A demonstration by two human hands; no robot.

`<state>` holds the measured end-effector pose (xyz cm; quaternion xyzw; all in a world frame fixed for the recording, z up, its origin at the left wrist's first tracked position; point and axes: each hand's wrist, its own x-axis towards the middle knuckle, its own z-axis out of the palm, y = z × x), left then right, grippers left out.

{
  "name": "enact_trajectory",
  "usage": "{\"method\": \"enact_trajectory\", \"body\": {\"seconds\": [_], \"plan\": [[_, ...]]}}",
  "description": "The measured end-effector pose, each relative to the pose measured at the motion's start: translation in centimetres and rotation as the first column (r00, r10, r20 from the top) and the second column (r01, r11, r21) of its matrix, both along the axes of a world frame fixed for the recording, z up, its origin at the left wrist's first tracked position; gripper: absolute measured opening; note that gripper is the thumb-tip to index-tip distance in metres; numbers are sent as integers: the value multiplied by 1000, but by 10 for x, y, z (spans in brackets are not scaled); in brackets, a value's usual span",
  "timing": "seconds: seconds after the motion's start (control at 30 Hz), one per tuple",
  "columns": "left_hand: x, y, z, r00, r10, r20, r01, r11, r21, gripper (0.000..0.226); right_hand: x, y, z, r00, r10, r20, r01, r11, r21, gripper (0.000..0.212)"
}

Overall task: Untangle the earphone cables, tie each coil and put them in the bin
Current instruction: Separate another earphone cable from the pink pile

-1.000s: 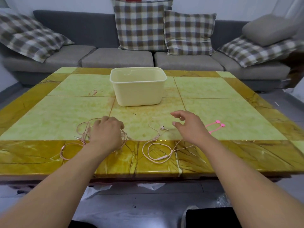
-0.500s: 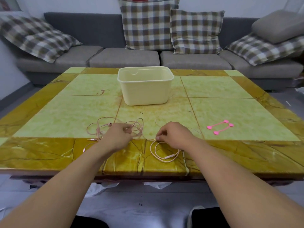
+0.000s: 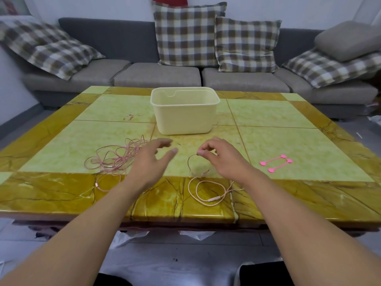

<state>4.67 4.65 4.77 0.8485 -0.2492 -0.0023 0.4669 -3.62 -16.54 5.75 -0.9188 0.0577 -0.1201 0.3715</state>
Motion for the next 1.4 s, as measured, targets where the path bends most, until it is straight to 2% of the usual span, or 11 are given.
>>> {"method": "enact_trajectory", "body": {"seconds": [0.1,0.2,0.3,0.4,0.53,0.63,0.83,0.97,1.17,1.3,1.4], "plan": [[-25,-16,12,974,-200,-104,202,979,9,45,-8,7,12,996,57,65,-62,995,77,12],[-37,-27,16,877,-320,-358,253,942,-221,55,-11,11,13,993,52,110,-69,986,153,11],[-40,-34,22,656,-486,-577,107,817,-567,47,-13,10,13,988,11,156,-58,953,298,9],[-41,-35,31,468,-624,-625,-119,656,-745,41,-15,4,9,989,-22,147,-36,924,381,6],[-31,-31,39,503,-648,-571,-273,508,-817,36,-20,-11,-3,999,3,49,-23,917,398,11],[-27,-30,41,536,-630,-562,-327,459,-826,33,-18,-17,-9,999,-9,33,-6,901,435,11],[-35,-47,44,498,-642,-583,-300,503,-810,38,-7,-3,-19,984,127,-128,-98,973,209,11],[-34,-52,42,452,-662,-598,-263,542,-798,39,-4,3,-18,976,148,-160,-122,979,160,16],[-28,-53,37,566,-583,-583,-227,570,-790,33,-8,-5,-22,979,121,-162,-87,975,207,11],[-24,-52,36,546,-625,-557,-258,508,-822,42,-9,-8,-23,963,134,-233,-98,982,159,17],[-22,-52,33,620,-558,-552,-303,479,-824,59,-11,-4,-20,943,153,-296,-117,984,136,18]]}}
